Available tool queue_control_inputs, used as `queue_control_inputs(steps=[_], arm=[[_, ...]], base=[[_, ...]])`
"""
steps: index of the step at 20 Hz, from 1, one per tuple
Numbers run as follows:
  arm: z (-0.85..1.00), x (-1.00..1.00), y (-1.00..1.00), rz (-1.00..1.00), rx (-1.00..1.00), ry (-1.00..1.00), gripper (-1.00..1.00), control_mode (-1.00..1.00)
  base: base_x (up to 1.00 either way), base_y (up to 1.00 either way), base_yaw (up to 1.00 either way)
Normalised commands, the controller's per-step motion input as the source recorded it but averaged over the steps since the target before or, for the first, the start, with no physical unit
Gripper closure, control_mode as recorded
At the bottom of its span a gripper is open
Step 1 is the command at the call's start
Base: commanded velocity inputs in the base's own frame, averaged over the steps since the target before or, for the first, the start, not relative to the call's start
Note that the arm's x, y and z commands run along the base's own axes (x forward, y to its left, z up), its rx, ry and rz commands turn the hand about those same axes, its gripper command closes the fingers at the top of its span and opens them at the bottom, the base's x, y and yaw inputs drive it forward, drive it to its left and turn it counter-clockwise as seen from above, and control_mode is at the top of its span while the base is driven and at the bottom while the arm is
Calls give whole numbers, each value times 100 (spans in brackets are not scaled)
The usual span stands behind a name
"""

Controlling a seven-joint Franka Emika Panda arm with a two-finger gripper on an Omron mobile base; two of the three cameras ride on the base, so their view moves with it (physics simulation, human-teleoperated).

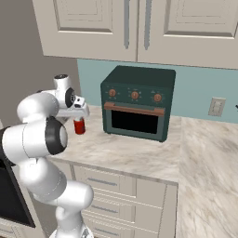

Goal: Four empty soda cans are scattered around the kitchen. Gather all the cans and cluster them next to the stove for recycling.

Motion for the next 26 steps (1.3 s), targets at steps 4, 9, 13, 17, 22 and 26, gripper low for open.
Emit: queue_control_inputs(steps=[4, 9, 13, 17, 22, 26], arm=[[-11, 12, 15, 0, 0, -9, -100, -100], [-13, 22, 11, 0, 1, -7, -100, -100], [-21, 35, 0, 0, 2, -5, -100, -100], [-26, 34, 0, 0, 0, -1, -100, -100], [-15, 32, 8, 0, 0, -2, -100, -100], [-11, 25, 12, -1, 0, 0, -100, -100]], base=[[0, 0, 0], [0, 0, 0], [0, 0, 0], [0, 0, 0], [0, 0, 0], [0, 0, 0]])
